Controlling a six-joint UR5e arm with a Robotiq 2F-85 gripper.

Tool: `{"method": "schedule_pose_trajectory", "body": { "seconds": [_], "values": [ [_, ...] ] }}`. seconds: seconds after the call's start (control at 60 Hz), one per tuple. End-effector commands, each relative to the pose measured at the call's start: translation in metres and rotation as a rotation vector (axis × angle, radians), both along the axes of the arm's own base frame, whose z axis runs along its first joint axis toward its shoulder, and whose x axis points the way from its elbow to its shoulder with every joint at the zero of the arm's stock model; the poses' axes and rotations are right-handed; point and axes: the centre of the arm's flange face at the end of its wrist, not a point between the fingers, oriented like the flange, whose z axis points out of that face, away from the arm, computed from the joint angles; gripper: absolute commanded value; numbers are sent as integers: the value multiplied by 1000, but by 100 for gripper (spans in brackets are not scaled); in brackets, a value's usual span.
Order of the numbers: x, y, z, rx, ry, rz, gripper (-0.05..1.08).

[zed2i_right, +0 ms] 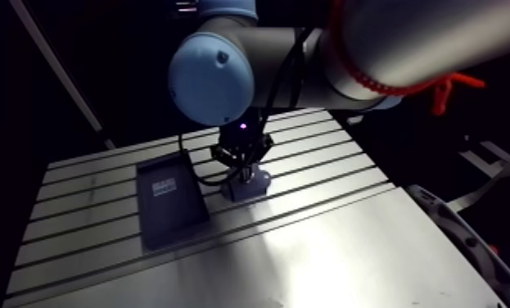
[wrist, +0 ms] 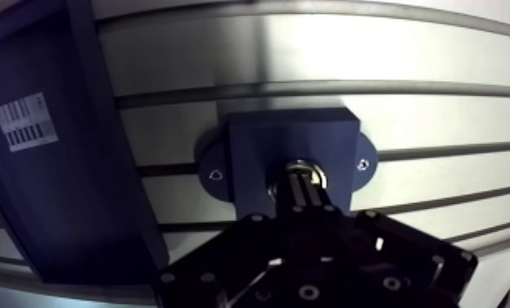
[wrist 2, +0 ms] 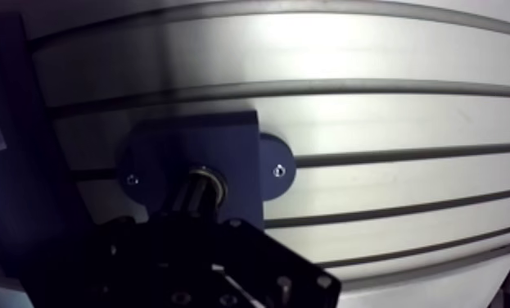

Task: Pick up the bearing and press it into the housing until flush.

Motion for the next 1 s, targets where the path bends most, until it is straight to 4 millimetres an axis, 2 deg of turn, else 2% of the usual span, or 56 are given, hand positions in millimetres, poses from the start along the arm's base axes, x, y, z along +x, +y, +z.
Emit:
{"method": "schedule_pose_trajectory", "body": {
  "seconds": [0.017, 1.0],
  "values": [
    [-1, 0, -1, 0, -2, 1, 91],
    [0, 0, -2, 1, -2, -6, 91]
  ]
}}
